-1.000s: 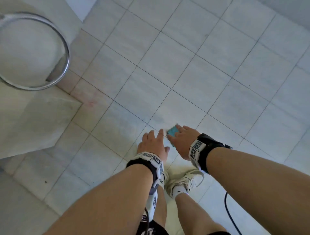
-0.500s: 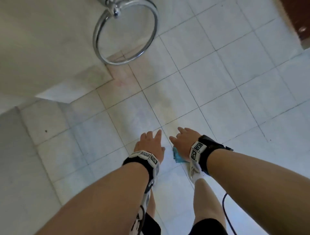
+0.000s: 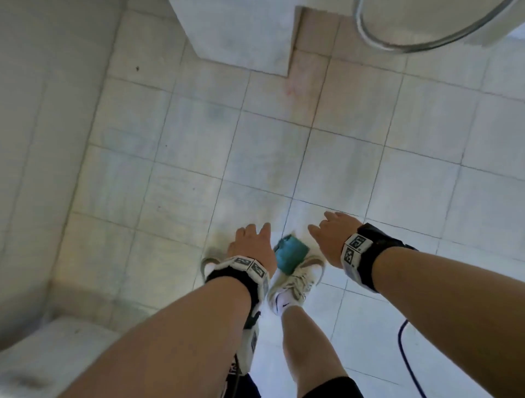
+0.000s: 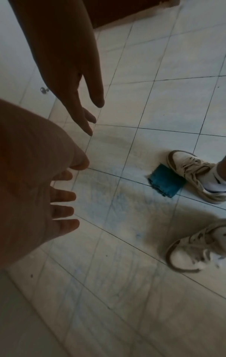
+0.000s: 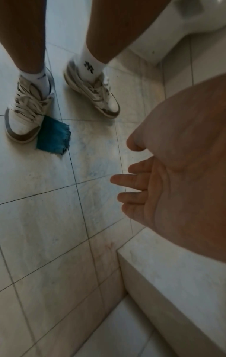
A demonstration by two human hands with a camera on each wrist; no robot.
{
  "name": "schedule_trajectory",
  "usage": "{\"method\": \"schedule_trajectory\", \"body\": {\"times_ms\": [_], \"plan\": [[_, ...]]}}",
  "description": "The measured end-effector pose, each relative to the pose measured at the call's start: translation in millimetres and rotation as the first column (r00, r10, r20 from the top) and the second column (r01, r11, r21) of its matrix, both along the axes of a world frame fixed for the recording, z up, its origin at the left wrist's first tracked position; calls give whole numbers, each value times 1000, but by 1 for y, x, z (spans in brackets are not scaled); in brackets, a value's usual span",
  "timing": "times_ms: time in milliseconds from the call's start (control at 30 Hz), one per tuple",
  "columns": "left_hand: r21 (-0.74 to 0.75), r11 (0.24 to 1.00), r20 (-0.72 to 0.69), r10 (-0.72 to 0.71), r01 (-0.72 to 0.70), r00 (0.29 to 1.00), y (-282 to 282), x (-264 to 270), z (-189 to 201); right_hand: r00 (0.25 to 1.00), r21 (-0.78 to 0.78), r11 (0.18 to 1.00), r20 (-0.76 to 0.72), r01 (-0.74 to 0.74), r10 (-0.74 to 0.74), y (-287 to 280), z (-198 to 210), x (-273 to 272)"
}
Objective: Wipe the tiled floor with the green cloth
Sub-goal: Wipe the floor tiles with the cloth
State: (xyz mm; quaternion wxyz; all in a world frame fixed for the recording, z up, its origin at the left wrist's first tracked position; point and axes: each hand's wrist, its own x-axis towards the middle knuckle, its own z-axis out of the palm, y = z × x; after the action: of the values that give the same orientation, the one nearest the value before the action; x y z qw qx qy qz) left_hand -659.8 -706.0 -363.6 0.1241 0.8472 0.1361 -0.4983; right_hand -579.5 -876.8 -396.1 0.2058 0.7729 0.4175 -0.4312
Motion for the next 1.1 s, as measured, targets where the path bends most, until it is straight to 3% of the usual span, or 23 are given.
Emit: {"method": "schedule_trajectory", "body": {"times_ms": [233, 333, 533, 700, 833, 967, 1100], "plan": [[8, 976, -34, 216, -216, 976, 34, -80, -7, 978, 23, 978, 1, -210, 210, 42, -11, -38], [4, 957, -49, 291, -291, 955, 52, -105, 3, 966, -23, 966, -43, -256, 255, 66, 3, -56], [-16, 921, -6, 389, -389, 921, 89, -139, 21, 933, -53, 932, -53, -357, 355, 120, 33, -74], [-35, 862, 9, 506, -506, 862, 95, -144, 13, 869, -49, 867, -43, -495, 494, 151, 27, -67], [-4, 793, -15, 609, -609, 793, 76, -138, 0, 807, -68, 804, -59, -590, 587, 152, 11, -48], [54, 711, -71, 703, -701, 708, 40, -122, -10, 700, -43, 699, -74, -713, 710, 140, -3, -12], [58, 588, -77, 808, -807, 584, 0, -102, -17, 629, -55, 627, -65, -777, 774, 126, -17, 11]]}}
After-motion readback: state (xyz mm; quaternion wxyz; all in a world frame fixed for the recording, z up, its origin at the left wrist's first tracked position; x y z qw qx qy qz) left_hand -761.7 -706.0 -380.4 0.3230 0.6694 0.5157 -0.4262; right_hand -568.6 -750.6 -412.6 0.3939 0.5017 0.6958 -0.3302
